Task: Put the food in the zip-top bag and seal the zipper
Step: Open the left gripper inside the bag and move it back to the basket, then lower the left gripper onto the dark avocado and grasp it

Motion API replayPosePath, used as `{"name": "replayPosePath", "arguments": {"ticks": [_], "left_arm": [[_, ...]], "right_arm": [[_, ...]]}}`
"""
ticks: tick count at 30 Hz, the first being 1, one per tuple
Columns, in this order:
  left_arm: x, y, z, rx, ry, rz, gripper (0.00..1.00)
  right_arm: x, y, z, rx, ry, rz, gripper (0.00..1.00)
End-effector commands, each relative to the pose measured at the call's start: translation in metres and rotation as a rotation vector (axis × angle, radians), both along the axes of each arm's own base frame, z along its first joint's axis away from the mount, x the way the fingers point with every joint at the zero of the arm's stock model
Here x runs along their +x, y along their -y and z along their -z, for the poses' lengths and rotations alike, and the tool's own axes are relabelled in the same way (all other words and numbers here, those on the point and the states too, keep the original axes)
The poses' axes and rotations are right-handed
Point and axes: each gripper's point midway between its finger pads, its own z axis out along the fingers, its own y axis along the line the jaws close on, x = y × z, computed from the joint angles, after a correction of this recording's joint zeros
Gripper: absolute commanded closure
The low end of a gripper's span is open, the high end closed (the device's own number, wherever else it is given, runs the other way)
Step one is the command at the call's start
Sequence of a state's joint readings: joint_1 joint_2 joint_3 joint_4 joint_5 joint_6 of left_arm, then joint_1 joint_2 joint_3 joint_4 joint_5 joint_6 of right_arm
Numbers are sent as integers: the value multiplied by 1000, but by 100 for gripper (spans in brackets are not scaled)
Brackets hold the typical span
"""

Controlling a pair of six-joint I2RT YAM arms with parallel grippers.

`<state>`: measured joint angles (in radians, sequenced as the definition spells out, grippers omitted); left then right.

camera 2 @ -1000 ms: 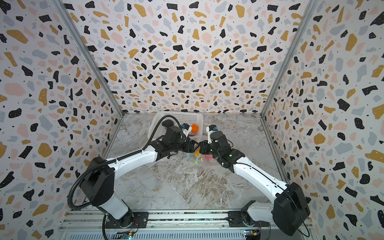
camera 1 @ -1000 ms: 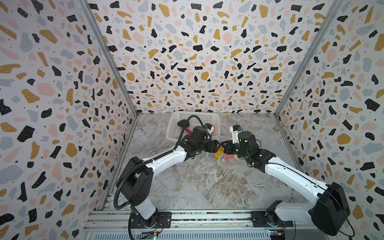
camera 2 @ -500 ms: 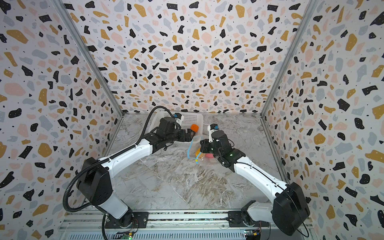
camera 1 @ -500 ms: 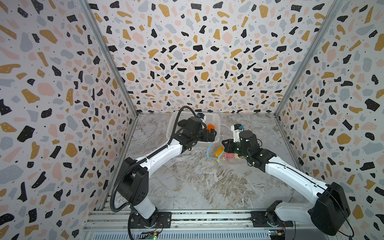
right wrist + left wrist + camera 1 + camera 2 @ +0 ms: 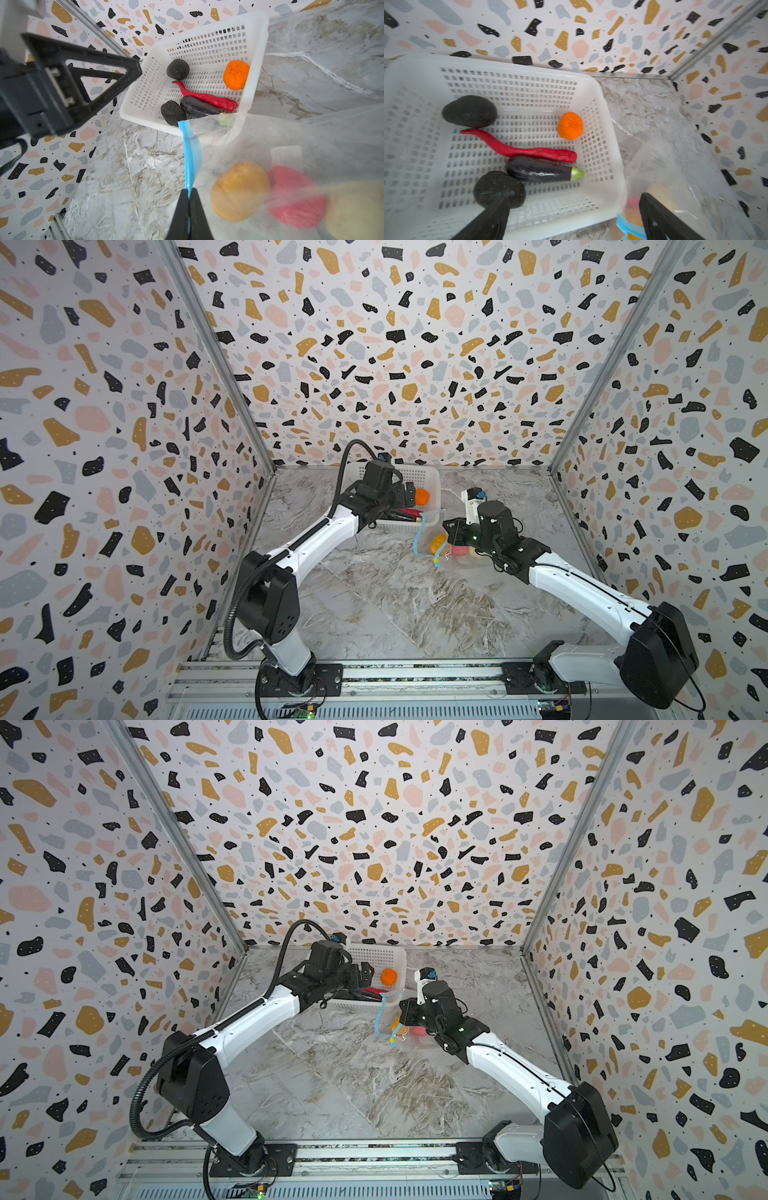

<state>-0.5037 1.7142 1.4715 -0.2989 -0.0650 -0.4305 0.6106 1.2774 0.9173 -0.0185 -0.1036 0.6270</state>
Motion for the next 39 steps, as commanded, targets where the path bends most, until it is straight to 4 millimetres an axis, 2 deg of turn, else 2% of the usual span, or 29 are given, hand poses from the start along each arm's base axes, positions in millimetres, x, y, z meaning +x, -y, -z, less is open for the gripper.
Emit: {"name": "replayPosePath", "arguments": {"ticks": [1,5,7,15,19,23,26,31,36,39], "left_arm": [[19,-38,19,119,-70,-124,1],[38,-66,26,194,-84,-211,1],[46,-72,30,205,-81,-227,1],[86,-82,82,249,-164,-284,1],[107,-82,96,218,-141,-318,1],[129,-75,106,213,-108,-267,1],[141,-80,114,245,-103,-257,2],[156,-89,114,288,-79,-267,2],[171,-82,108,288,-26,-202,2],[180,-76,111,293,-35,-160,2]], "right_arm": [[1,-1,-11,26,35,-11,100],[1,-6,-9,31,29,-25,100],[1,-6,-9,34,33,-27,100],[1,-7,-8,36,38,-32,100],[1,-9,-7,38,33,-44,100],[0,-9,-4,37,27,-49,100],[-1,-9,-1,45,25,-52,100],[-2,-11,0,51,21,-59,100],[-2,-14,-5,62,28,-70,100],[-1,-15,-5,62,27,-72,100]]}}
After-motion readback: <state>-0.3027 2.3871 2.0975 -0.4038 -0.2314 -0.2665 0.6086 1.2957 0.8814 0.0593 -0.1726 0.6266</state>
